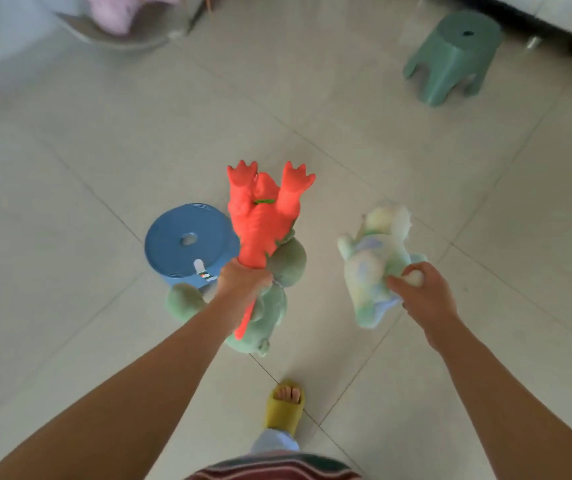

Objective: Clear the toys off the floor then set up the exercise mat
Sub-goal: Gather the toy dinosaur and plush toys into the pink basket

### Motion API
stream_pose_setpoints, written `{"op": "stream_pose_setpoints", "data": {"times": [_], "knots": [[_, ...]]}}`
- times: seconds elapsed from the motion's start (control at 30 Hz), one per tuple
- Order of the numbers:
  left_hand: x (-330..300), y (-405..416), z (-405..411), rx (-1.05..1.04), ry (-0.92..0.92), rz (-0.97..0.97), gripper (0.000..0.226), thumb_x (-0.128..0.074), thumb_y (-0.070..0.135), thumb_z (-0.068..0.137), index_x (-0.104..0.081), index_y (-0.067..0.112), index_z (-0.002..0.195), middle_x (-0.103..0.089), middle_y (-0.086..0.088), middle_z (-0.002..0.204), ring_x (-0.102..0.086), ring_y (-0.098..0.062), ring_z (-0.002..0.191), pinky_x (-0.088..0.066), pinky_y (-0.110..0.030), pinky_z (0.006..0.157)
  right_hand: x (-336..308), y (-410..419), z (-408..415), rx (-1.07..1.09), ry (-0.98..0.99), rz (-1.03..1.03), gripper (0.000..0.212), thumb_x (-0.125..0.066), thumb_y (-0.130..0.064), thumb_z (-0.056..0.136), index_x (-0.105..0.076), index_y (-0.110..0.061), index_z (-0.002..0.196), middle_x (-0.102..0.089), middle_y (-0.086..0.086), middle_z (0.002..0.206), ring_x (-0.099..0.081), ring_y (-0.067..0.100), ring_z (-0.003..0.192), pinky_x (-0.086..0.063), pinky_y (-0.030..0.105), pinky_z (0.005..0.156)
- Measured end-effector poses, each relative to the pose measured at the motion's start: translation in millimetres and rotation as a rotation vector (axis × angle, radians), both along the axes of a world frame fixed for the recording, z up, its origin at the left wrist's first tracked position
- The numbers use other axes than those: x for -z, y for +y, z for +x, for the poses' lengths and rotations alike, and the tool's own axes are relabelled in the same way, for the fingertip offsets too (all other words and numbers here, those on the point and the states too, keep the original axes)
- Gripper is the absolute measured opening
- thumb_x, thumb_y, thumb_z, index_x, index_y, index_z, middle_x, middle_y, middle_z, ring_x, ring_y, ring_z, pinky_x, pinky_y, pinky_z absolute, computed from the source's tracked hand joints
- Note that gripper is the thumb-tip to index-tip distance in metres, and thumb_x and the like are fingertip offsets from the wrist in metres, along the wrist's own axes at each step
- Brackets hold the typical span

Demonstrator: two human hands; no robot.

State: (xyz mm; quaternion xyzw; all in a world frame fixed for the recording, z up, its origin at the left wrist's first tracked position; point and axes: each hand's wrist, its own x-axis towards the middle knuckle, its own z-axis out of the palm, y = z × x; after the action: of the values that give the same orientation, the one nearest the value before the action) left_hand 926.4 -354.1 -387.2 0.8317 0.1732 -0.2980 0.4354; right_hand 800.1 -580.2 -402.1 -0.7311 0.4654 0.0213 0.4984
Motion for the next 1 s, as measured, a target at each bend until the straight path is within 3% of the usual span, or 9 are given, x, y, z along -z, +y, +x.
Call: {"op": "stream_pose_setpoints", "data": {"times": [0.13, 0.23, 0.37, 0.47, 0.7, 0.83, 1.0], "knots": [[-24.6, 50.2, 30.0, -0.129, 0.001, -0.029, 0.031, -0.065, 0.009, 0.063, -0.061, 0.005, 0.093, -0.059, -0.01, 0.075, -0.054, -0.023, 0.059, -0.045, -0.027, 0.056, -33.0, 31.7, 61.4, -0.143, -0.019, -0.008, 0.03, -0.073, -0.034, 0.065, -0.046, -0.025, 0.07, -0.054, 0.005, 0.075, -0.051, 0.025, 0.07, -0.046, 0.04, 0.07], [-45.8, 77.3, 46.1, -0.204, 0.0, -0.042, 0.027, -0.065, 0.008, 0.07, -0.059, 0.009, 0.097, -0.058, -0.005, 0.071, -0.054, -0.019, 0.06, -0.04, -0.024, 0.052, -53.1, 48.3, 96.3, -0.239, -0.036, -0.033, 0.028, -0.073, -0.029, 0.071, -0.045, -0.026, 0.071, -0.054, 0.005, 0.077, -0.051, 0.025, 0.071, -0.048, 0.042, 0.072], [-73.0, 99.0, 64.1, -0.314, -0.043, -0.069, 0.029, -0.064, 0.006, 0.069, -0.059, 0.009, 0.097, -0.062, -0.01, 0.079, -0.058, -0.025, 0.068, -0.046, -0.029, 0.06, -81.4, 58.4, 138.7, -0.329, -0.084, -0.051, 0.028, -0.072, -0.034, 0.065, -0.045, -0.027, 0.069, -0.054, 0.006, 0.077, -0.051, 0.025, 0.07, -0.046, 0.041, 0.071], [-96.0, 102.4, 81.7, -0.386, -0.101, -0.089, 0.027, -0.065, 0.002, 0.066, -0.06, 0.007, 0.092, -0.062, -0.01, 0.074, -0.058, -0.026, 0.065, -0.05, -0.036, 0.066, -102.6, 51.4, 171.3, -0.372, -0.112, -0.046, 0.029, -0.074, -0.023, 0.073, -0.045, -0.025, 0.069, -0.052, 0.003, 0.071, -0.049, 0.025, 0.069, -0.044, 0.04, 0.068], [-149.9, 72.7, 144.5, -0.501, -0.223, -0.151, 0.016, -0.062, -0.005, 0.065, -0.059, 0.002, 0.079, -0.055, -0.01, 0.058, -0.05, -0.022, 0.049, -0.043, -0.027, 0.049, -161.3, 9.7, 263.4, -0.471, -0.214, -0.061, 0.027, -0.074, -0.019, 0.074, -0.047, -0.022, 0.071, -0.054, 0.002, 0.071, -0.05, 0.023, 0.068, -0.041, 0.035, 0.066], [-184.2, 34.4, 193.5, -0.539, -0.31, -0.15, 0.016, -0.063, -0.005, 0.066, -0.057, 0.006, 0.074, -0.055, -0.008, 0.06, -0.051, -0.023, 0.053, -0.046, -0.029, 0.056, -202.0, -23.9, 318.7, -0.549, -0.294, -0.088, 0.027, -0.073, -0.018, 0.075, -0.047, -0.019, 0.07, -0.053, -0.001, 0.07, -0.049, 0.021, 0.067, -0.037, 0.028, 0.06], [-223.1, -12.3, 248.6, -0.555, -0.398, -0.191, 0.016, -0.064, -0.004, 0.065, -0.057, 0.006, 0.076, -0.056, -0.009, 0.063, -0.052, -0.024, 0.056, -0.046, -0.029, 0.056, -248.7, -66.1, 382.2, -0.631, -0.343, -0.141, 0.027, -0.071, -0.018, 0.077, -0.045, -0.018, 0.07, -0.052, -0.001, 0.069, -0.049, 0.021, 0.067, -0.035, 0.029, 0.057]]}}
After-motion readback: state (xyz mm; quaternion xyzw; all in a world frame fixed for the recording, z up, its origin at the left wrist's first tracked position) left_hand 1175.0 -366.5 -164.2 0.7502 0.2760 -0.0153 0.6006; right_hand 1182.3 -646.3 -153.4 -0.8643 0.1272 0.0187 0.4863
